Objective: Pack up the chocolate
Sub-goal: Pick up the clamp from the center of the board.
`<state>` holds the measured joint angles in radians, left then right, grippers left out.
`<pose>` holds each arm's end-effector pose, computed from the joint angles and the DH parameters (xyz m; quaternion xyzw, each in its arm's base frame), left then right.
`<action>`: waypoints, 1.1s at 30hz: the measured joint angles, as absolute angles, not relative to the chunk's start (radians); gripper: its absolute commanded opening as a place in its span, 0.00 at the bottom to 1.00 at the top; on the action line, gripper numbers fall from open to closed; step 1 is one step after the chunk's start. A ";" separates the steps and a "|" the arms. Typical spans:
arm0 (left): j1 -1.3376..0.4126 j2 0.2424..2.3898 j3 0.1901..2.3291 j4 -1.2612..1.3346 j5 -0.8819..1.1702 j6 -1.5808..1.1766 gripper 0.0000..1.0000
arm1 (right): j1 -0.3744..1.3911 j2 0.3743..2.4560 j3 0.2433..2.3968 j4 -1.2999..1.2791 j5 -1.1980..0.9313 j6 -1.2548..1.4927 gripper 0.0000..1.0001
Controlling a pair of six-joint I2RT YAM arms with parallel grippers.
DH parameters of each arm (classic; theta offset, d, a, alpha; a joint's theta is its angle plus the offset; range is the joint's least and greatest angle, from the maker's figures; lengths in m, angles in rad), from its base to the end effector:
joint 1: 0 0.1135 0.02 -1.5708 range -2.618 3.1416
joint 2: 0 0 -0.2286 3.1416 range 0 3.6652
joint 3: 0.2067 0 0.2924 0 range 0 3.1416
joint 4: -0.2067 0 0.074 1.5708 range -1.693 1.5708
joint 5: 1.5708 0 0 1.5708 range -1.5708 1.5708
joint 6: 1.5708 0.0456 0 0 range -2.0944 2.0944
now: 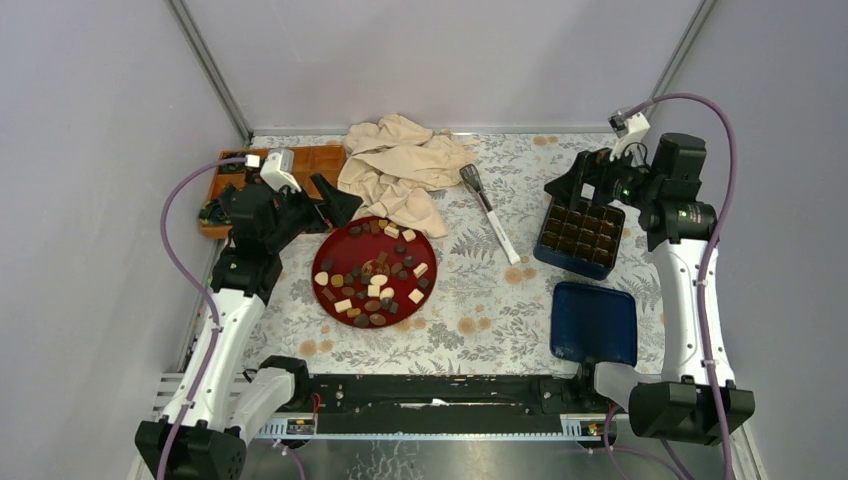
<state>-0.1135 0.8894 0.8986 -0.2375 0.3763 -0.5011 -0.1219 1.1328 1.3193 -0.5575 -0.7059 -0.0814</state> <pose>0.2713 -0.0478 0.3273 -0.0340 0.7772 -0.3244 0.5381 0.2959 -0.0064 0.3931 -0.1794 0.7783 0.2301 0.5560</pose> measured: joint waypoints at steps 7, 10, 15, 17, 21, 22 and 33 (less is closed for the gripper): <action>-0.102 0.911 0.820 -0.197 0.382 -0.422 0.99 | -0.047 1.266 1.272 -0.435 -0.755 -0.143 0.99; -0.102 0.906 0.786 -0.193 0.366 -0.383 0.99 | 0.006 1.377 1.304 -0.429 -0.715 -0.169 0.99; -0.102 0.880 0.754 -0.194 0.316 -0.325 0.99 | 0.074 1.611 1.441 -0.436 -0.583 -0.179 1.00; -0.104 0.862 0.741 -0.195 0.289 -0.307 0.99 | 0.101 1.686 1.480 -0.435 -0.515 -0.179 1.00; -0.105 0.808 0.716 -0.195 0.244 -0.277 0.98 | 0.163 1.795 1.498 -0.437 -0.408 -0.194 0.91; -0.105 0.790 0.707 -0.195 0.233 -0.271 0.98 | 0.181 1.819 1.498 -0.438 -0.394 -0.200 0.87; -0.106 0.730 0.683 -0.195 0.213 -0.251 0.98 | 0.233 1.947 1.500 -0.487 -0.458 -0.228 0.67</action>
<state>-0.1059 0.7303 0.6827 -0.1947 0.2134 -0.2512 0.2329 1.9469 1.4998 -0.4866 -0.4576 -0.2283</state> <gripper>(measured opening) 0.986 0.673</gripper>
